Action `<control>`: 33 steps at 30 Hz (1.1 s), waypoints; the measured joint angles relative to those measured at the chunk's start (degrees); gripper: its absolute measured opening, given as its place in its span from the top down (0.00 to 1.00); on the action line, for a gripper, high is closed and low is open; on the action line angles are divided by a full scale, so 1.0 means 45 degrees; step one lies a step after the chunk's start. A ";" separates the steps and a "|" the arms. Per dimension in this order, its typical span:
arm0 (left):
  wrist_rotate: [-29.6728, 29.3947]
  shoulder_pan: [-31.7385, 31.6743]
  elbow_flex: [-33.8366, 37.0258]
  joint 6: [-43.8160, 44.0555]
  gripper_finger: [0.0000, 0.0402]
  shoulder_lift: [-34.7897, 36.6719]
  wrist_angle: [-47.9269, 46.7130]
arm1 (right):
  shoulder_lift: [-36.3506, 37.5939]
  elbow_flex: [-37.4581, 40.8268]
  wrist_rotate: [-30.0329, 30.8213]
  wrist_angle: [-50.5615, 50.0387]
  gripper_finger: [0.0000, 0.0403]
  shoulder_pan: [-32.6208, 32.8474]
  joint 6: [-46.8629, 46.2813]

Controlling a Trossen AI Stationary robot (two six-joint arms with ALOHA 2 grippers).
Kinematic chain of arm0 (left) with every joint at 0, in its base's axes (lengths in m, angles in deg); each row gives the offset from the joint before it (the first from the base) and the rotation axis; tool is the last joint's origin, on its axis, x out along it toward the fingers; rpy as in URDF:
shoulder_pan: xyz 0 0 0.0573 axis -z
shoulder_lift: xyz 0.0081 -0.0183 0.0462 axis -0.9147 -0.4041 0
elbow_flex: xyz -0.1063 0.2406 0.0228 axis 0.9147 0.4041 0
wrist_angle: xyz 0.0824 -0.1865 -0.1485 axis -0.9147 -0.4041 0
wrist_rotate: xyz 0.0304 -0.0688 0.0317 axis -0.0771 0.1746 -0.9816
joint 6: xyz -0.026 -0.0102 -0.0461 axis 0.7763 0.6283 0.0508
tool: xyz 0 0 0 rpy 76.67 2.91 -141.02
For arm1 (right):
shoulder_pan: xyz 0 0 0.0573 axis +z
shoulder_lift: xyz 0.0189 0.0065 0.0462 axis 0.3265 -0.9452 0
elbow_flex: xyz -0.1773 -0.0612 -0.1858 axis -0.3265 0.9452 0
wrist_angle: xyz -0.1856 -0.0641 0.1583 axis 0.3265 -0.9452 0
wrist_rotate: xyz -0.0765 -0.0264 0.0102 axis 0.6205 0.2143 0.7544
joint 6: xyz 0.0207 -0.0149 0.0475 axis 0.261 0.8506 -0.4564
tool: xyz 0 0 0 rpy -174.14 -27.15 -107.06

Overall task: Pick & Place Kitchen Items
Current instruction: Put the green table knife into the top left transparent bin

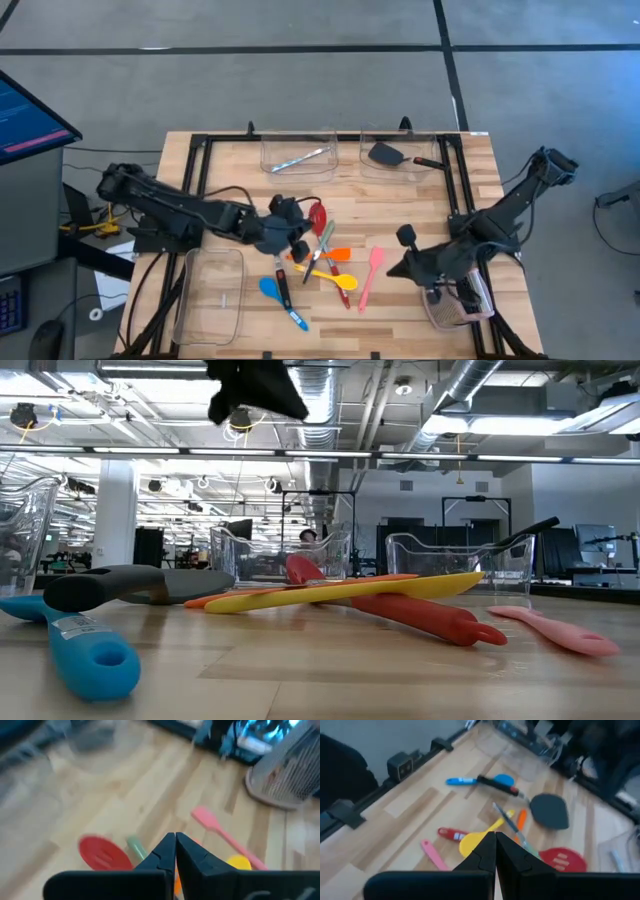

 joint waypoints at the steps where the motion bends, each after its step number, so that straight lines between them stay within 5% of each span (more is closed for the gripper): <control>1: 0.0410 -0.0102 0.0000 0.0346 1.00 -0.0213 -0.0125 | 0.0085 -0.0013 0.0018 0.0091 1.00 0.0047 0.0148; 8: 0.2927 -0.0935 -0.0550 0.1786 1.00 -0.1106 -0.1873 | 0.0342 -0.0015 0.0024 -0.0012 1.00 0.0114 0.0731; 17: 0.3125 -0.1337 -0.3161 0.2110 1.00 -0.1481 -0.5583 | 0.0817 0.1550 0.0227 0.1802 1.00 0.0236 0.1870; 26: 0.4163 -0.1327 -0.3351 0.3150 1.00 -0.2745 -0.6188 | 0.5220 0.5462 0.0237 0.6061 1.00 0.0202 0.2631; 33: 0.4954 -0.1396 -0.3351 0.3503 1.00 -0.3935 -0.5945 | 0.9286 0.7021 0.2154 0.4999 1.00 0.0019 0.1900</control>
